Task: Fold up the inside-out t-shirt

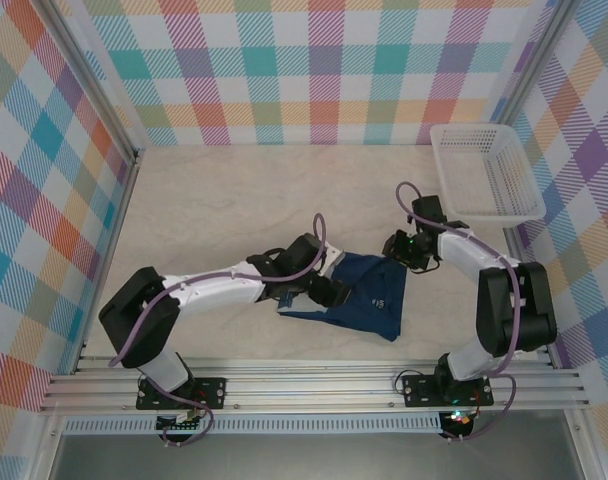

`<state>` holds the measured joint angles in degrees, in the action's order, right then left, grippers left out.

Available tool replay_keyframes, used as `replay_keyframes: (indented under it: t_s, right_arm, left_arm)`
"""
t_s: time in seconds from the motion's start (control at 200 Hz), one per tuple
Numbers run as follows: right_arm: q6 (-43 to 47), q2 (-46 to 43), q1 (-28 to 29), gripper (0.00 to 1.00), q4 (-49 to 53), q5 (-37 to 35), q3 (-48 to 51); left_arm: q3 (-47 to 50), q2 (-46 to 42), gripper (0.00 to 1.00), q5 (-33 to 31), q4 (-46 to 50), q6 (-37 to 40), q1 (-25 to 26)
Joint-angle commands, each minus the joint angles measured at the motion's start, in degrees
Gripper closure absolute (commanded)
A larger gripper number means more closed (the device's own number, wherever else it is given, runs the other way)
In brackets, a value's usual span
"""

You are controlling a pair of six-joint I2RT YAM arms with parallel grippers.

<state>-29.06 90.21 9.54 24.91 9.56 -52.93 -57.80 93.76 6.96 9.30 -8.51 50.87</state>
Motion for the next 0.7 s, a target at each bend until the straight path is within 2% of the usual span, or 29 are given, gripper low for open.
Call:
replay_keyframes:
  t_s: [0.0, 0.145, 0.295, 0.525, 0.61, 0.695]
  right_arm:
    - [1.12, 3.59, -0.1, 0.61, -2.92, 3.34, -2.18]
    - [0.89, 10.65, 2.17, 0.62, -4.54, 5.42, -7.73]
    - [0.75, 19.76, 5.97, 0.64, -5.24, 7.79, -18.6]
    - [2.31, 35.26, 15.12, 0.65, -3.34, 16.68, -42.69]
    - [4.86, 36.1, 16.47, 0.63, -0.73, 17.95, -48.22]
    - [8.09, 31.49, 15.57, 0.59, 0.62, 15.01, -45.89]
  left_arm:
    - [-2.05, 2.82, 0.18, 1.38, 4.19, -0.68, -4.02]
    - [0.23, 2.85, 0.17, 5.71, 6.1, 0.27, -5.07]
    - [5.95, -0.84, 0.16, 11.71, 5.38, 0.43, -4.66]
    - [7.82, -2.85, 0.16, 20.36, 0.31, 1.83, 0.98]
    - [7.27, -4.85, 0.16, 22.14, -1.92, 2.5, 1.29]
    - [8.78, -9.28, 0.15, 21.11, -5.21, 3.0, -0.29]
